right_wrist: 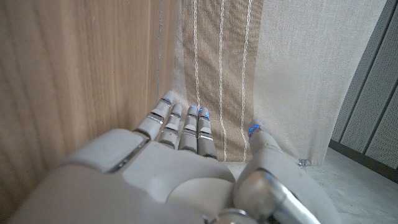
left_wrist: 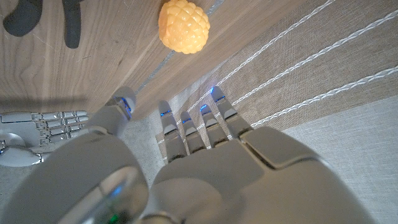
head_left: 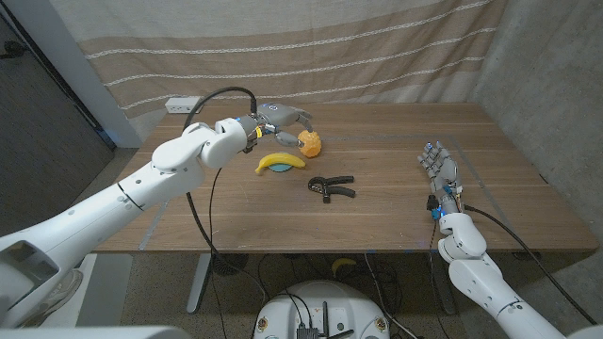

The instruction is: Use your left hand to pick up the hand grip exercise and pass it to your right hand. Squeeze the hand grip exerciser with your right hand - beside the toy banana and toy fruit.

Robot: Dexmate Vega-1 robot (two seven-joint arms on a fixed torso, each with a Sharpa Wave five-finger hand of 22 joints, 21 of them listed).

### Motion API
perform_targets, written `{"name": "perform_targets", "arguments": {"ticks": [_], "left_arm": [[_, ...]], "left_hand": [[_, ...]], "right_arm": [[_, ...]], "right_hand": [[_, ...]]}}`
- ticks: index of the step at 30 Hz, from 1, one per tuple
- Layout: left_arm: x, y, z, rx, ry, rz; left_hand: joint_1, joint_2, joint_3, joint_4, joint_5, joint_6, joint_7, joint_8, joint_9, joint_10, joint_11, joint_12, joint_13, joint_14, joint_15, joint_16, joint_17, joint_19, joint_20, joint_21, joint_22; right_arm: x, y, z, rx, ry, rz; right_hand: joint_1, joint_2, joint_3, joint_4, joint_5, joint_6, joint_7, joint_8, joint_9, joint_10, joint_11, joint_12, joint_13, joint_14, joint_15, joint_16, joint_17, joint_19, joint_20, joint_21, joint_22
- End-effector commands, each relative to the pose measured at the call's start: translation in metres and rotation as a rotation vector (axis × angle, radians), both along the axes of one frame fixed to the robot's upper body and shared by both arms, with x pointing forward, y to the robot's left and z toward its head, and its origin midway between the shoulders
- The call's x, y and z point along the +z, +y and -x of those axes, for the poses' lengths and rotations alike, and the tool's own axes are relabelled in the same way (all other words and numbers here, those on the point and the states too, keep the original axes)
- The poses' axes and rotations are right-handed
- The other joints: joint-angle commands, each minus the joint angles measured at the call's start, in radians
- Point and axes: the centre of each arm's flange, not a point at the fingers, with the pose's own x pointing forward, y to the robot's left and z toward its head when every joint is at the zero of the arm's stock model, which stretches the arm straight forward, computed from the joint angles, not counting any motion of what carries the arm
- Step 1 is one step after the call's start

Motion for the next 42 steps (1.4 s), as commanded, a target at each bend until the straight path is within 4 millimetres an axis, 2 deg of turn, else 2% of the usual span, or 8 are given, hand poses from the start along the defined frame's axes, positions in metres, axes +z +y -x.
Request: {"name": "perform_targets", "arguments": {"ticks": [1, 3, 7, 42], "left_arm": [[-0.001, -0.007, -0.002, 0.035, 0.016, -0.045], [-0.001, -0.007, -0.003, 0.03, 0.023, -0.044], [-0.003, -0.008, -0.005, 0.021, 0.033, -0.039], [-0.021, -0.012, -0.026, -0.019, 0.11, -0.042]], "left_hand": [[0.043, -0.017, -0.014, 0.002, 0.001, 0.05, -0.003, 0.024, 0.007, 0.006, -0.011, -0.001, 0.004, 0.0, -0.065, -0.002, 0.003, 0.013, -0.003, -0.007, 0.001], [0.06, -0.02, -0.019, 0.003, 0.001, 0.066, -0.011, 0.031, 0.009, 0.009, -0.012, -0.001, 0.004, 0.001, -0.069, -0.001, 0.004, 0.018, -0.005, -0.01, 0.001], [0.084, -0.023, -0.027, 0.003, 0.001, 0.081, -0.009, 0.038, 0.01, 0.018, -0.014, 0.002, 0.004, 0.007, -0.076, 0.001, 0.004, 0.026, -0.007, -0.012, 0.001], [0.145, -0.021, -0.066, 0.011, -0.004, 0.095, 0.012, 0.048, 0.016, 0.047, -0.014, 0.006, 0.005, 0.021, -0.083, 0.004, 0.004, 0.047, -0.007, -0.022, 0.003]], "right_arm": [[-0.001, -0.003, 0.0, -0.003, 0.002, -0.002], [-0.001, -0.003, 0.0, -0.001, 0.002, -0.003], [-0.001, -0.004, -0.001, 0.0, 0.002, -0.003], [0.001, -0.006, -0.007, 0.003, 0.019, 0.001]], "right_hand": [[-0.001, 0.001, 0.006, 0.0, 0.005, 0.012, -0.002, 0.004, 0.005, 0.008, 0.002, 0.0, 0.004, 0.008, -0.001, 0.007, 0.002, 0.01, -0.002, -0.002, 0.004], [-0.001, 0.001, 0.006, 0.0, 0.005, 0.013, -0.002, 0.004, 0.005, 0.01, 0.001, 0.0, 0.004, 0.009, 0.0, 0.007, 0.003, 0.01, -0.002, -0.003, 0.004], [-0.002, 0.001, 0.007, 0.001, 0.004, 0.019, 0.0, 0.005, 0.006, 0.011, 0.0, 0.0, 0.005, 0.01, 0.0, 0.008, 0.004, 0.011, -0.002, -0.003, 0.005], [-0.01, -0.001, 0.008, 0.001, 0.004, 0.038, 0.002, 0.003, 0.007, 0.029, 0.01, 0.0, 0.007, 0.014, 0.002, 0.007, 0.011, 0.012, -0.001, -0.008, 0.005]]}}
